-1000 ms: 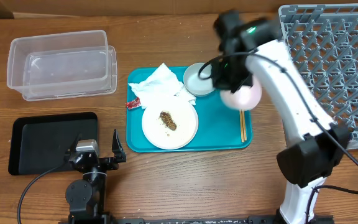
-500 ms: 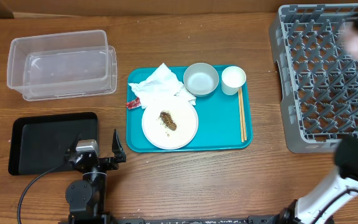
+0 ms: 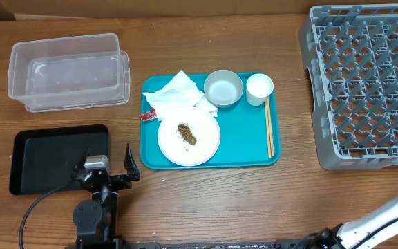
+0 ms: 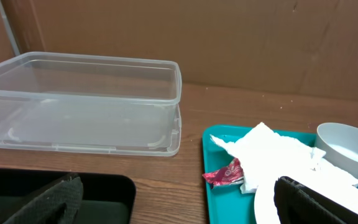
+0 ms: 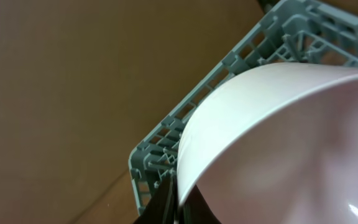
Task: Sort waste into correct bins and load items into the dishwasher
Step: 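Lift the white bowl and carry it right into the dish rack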
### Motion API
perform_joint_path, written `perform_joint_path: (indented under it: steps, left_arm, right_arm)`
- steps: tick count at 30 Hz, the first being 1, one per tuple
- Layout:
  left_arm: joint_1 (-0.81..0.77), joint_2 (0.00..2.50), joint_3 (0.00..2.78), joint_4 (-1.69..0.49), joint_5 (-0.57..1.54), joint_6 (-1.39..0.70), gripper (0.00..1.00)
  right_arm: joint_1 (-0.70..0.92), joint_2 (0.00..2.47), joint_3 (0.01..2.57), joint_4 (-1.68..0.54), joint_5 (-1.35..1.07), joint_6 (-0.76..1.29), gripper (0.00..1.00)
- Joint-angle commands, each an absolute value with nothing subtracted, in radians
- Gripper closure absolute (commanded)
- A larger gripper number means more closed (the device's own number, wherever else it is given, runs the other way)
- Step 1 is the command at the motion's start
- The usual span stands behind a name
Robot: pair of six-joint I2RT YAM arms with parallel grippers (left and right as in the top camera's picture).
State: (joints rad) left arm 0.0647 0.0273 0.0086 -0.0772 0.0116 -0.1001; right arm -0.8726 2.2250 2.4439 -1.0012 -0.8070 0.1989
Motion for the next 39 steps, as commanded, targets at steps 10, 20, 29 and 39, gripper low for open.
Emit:
perform_joint_path:
  steps: [10, 20, 29, 39]
  left_arm:
    - [0.056, 0.027, 0.005, -0.078, 0.012, -0.085, 0.00]
    - [0.056, 0.027, 0.005, -0.078, 0.012, -0.085, 0.00]
    - [0.056, 0.027, 0.005, -0.078, 0.012, -0.085, 0.00]
    - [0.056, 0.027, 0.005, -0.078, 0.012, -0.085, 0.00]
  right_arm:
    - [-0.933, 2.440, 2.439, -0.906, -1.041, 0.148, 0.96]
    - [-0.999, 2.529, 2.423, -0.981, -1.041, 0.148, 0.96]
    - [-1.073, 2.519, 2.410, -1.120, -1.040, 0.144, 0.92]
    - [-1.144, 2.352, 2.410, -1.232, -0.849, 0.226, 0.55]
